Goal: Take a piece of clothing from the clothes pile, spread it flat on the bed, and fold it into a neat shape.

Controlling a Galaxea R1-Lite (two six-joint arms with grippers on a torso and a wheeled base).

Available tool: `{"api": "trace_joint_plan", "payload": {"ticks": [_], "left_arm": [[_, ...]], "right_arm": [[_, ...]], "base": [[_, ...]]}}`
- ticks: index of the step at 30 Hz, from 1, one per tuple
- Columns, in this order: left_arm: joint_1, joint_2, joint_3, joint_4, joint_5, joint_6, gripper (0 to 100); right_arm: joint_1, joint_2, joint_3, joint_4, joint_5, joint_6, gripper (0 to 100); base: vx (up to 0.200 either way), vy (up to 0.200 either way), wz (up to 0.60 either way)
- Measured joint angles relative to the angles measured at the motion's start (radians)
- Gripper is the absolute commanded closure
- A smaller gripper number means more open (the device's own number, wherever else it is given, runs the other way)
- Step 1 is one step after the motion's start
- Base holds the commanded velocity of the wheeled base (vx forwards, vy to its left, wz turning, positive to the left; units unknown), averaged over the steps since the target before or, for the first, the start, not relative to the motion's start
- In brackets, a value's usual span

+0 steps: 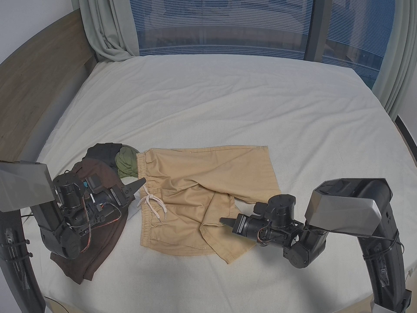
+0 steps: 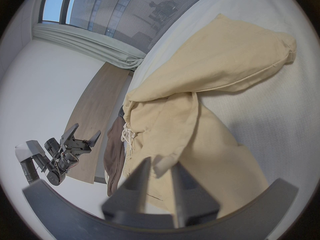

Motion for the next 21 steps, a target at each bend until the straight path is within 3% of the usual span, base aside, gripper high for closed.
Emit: {"api": "trace_joint_plan", "payload": {"ticks": [10, 21], "left_arm": [[0.000, 0.000, -0.002, 0.000, 0.000, 0.000, 0], [-0.001, 0.000, -0.003, 0.000, 0.000, 0.000, 0]], "right_arm": [[-0.040, -0.006, 0.015, 0.000, -0.035, 0.011, 100], [-0.221, -0.071, 0.077, 0.059, -0.044, -0.029, 100]], "base": [[0.000, 0.000, 0.00], [0.000, 0.000, 0.00]]}}
